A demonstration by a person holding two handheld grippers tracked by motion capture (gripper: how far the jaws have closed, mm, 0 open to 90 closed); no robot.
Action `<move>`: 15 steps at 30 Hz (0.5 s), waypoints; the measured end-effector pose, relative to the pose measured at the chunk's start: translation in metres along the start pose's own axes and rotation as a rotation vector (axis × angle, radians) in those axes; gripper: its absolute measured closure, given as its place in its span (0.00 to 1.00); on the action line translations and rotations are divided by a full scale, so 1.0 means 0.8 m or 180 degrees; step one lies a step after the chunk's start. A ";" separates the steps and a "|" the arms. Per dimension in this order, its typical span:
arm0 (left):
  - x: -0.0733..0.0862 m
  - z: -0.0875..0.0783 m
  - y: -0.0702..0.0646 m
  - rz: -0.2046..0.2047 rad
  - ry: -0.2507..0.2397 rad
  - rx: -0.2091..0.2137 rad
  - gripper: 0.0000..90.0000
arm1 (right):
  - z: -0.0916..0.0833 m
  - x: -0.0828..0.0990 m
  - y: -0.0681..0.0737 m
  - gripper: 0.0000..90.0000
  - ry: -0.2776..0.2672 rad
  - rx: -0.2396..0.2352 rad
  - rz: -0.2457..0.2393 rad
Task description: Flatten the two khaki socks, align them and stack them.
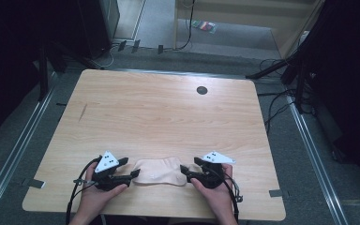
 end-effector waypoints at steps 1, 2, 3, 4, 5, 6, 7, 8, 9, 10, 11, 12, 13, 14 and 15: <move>-0.002 -0.002 0.002 -0.0060 -0.0006 0.0025 0.19 | -0.003 -0.003 -0.003 0.21 -0.0036 0.0014 0.0023; -0.003 -0.004 0.003 -0.0088 -0.0040 0.0037 0.18 | -0.003 -0.004 -0.004 0.17 -0.0060 0.0019 0.0034; -0.005 -0.006 0.004 -0.0108 -0.0072 0.0049 0.15 | -0.005 -0.005 -0.005 0.15 -0.0078 0.0031 0.0046; -0.006 -0.007 0.004 -0.0130 -0.0104 0.0103 0.15 | -0.006 -0.006 -0.006 0.15 -0.0102 0.0032 0.0059; -0.007 -0.008 0.005 -0.0103 -0.0110 0.0131 0.13 | -0.008 -0.006 -0.008 0.14 -0.0121 0.0033 0.0062; -0.007 -0.009 0.005 -0.0104 -0.0122 0.0141 0.09 | -0.009 -0.006 -0.009 0.14 -0.0137 0.0052 0.0038; -0.007 -0.010 0.007 -0.0098 -0.0122 0.0141 0.07 | -0.010 -0.006 -0.011 0.14 -0.0145 0.0104 0.0047; -0.007 -0.011 0.008 -0.0134 -0.0143 0.0115 0.07 | -0.011 -0.007 -0.013 0.14 -0.0159 0.0137 0.0055; -0.008 -0.013 0.010 -0.0165 -0.0164 0.0089 0.07 | -0.012 -0.007 -0.016 0.14 -0.0163 0.0156 0.0070; -0.008 -0.015 0.012 -0.0189 -0.0193 0.0085 0.07 | -0.013 -0.008 -0.018 0.14 -0.0165 0.0154 0.0104; -0.008 -0.017 0.015 -0.0196 -0.0208 0.0108 0.07 | -0.013 -0.008 -0.021 0.14 -0.0175 0.0177 0.0103; -0.009 -0.019 0.018 -0.0199 -0.0216 0.0094 0.07 | -0.013 -0.008 -0.023 0.14 -0.0168 0.0205 0.0122; -0.008 -0.020 0.021 -0.0212 -0.0217 0.0074 0.07 | -0.014 -0.008 -0.026 0.14 -0.0167 0.0213 0.0136; -0.008 -0.021 0.025 -0.0229 -0.0209 0.0034 0.07 | -0.014 -0.008 -0.028 0.14 -0.0169 0.0222 0.0148; -0.008 -0.022 0.028 -0.0236 -0.0195 0.0000 0.07 | -0.015 -0.008 -0.031 0.14 -0.0178 0.0244 0.0145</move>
Point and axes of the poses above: each handheld gripper's, and its own axes: z roughly forward along the jaws, x roughly out of its underside, y roughly to its left, the point moved 4 cm from there along z, roughly forward along the jaws, and after that the axes turned 9 degrees about x, right-handed, at the moved point
